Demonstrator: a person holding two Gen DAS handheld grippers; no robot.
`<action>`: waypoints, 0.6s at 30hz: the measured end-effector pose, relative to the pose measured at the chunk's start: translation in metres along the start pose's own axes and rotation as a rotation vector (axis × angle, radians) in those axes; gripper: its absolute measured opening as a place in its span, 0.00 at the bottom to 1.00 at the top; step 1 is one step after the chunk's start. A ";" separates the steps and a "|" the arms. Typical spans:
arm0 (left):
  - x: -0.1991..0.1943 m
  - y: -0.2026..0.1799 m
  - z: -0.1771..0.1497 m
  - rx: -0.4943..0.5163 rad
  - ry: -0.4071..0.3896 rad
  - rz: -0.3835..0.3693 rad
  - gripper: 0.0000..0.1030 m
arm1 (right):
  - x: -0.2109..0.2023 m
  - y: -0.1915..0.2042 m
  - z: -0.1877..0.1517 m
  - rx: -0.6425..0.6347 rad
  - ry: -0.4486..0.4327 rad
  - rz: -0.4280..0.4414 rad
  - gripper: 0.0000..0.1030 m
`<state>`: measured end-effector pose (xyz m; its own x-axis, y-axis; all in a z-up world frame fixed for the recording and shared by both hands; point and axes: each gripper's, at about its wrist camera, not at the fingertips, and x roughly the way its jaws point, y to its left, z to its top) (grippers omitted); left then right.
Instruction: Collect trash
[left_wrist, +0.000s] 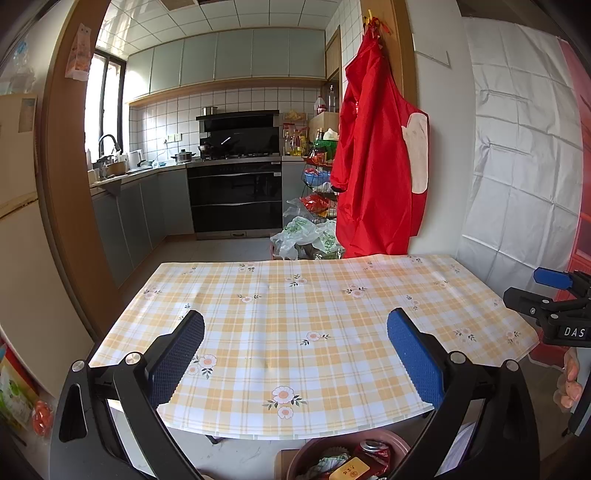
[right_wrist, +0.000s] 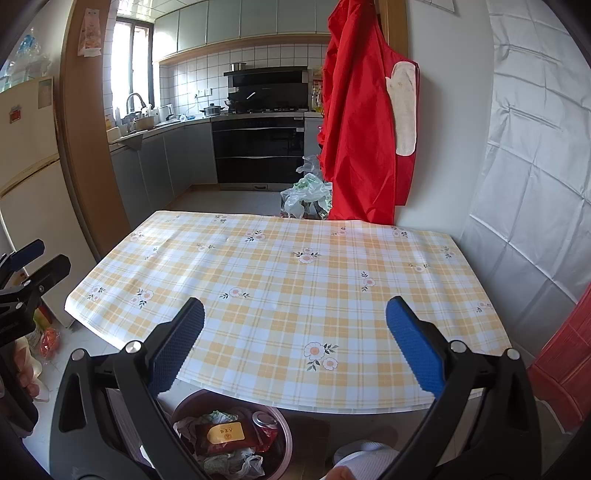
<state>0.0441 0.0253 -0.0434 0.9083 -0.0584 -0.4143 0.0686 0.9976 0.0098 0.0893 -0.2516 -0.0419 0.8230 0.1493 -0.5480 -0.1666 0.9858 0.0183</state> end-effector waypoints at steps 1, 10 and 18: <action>0.000 0.000 0.000 -0.001 0.000 0.000 0.94 | 0.000 0.000 0.000 0.001 0.000 0.000 0.94; 0.000 0.000 -0.002 0.001 0.003 -0.004 0.94 | 0.000 -0.001 0.000 0.001 0.000 -0.001 0.94; -0.001 0.000 -0.005 0.010 -0.002 -0.007 0.94 | 0.000 -0.001 0.000 0.002 0.000 -0.001 0.94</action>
<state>0.0415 0.0251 -0.0479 0.9084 -0.0652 -0.4129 0.0787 0.9968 0.0157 0.0897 -0.2526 -0.0423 0.8232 0.1487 -0.5480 -0.1653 0.9861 0.0193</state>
